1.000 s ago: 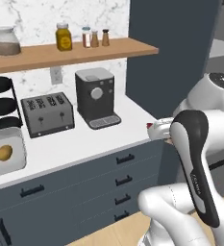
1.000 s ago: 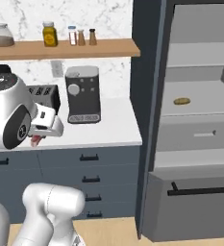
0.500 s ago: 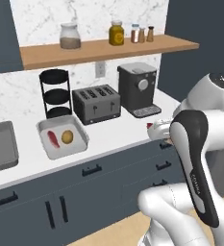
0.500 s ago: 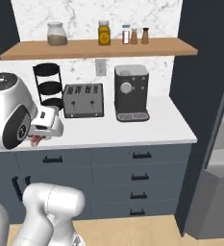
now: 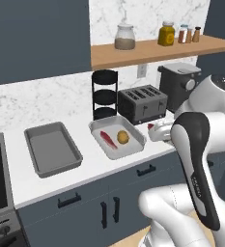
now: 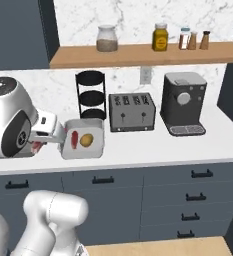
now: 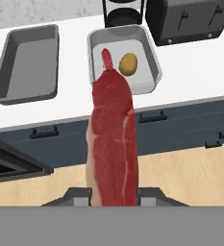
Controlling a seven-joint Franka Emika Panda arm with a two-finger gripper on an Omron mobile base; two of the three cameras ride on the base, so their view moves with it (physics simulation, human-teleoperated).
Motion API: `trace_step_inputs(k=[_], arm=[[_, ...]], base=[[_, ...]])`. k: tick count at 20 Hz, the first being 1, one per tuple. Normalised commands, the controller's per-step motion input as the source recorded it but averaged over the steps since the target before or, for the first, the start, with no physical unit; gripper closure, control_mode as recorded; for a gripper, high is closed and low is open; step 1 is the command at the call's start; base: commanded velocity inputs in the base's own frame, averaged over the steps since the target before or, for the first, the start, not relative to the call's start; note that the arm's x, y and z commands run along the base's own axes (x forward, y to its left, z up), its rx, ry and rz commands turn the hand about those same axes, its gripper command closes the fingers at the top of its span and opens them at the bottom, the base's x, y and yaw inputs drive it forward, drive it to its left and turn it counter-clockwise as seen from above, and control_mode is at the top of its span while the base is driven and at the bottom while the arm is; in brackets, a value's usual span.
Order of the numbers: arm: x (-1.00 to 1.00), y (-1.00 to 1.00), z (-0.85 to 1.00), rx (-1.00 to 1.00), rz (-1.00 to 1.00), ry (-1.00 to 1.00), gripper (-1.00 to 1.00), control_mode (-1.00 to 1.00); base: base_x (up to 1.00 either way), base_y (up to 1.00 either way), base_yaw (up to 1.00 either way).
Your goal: Place one potato and one steak in each tupperware on the nearby counter, to pack two identical lunches.
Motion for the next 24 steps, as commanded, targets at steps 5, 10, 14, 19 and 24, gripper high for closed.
trace_step_inputs(k=[5, 10, 14, 19, 24], arm=[[0.00, 0.00, 0.00, 0.00, 0.00, 0.00, 1.00, 1.00], [0.00, 0.00, 0.00, 0.00, 0.00, 0.00, 1.00, 1.00], [0.46, 0.66, -0.46, 0.00, 0.00, 0.05, 1.00, -1.00], [0.87, 0.87, -0.67, 0.00, 0.02, 0.04, 1.00, -1.00], [1.00, 0.74, -0.83, 0.00, 0.04, 0.00, 1.00, -1.00]], base=[[0.26, 0.48, 0.00], [0.23, 0.43, 0.00], [0.00, 0.00, 0.00], [0.00, 0.00, 0.00], [0.00, 0.00, 0.00]])
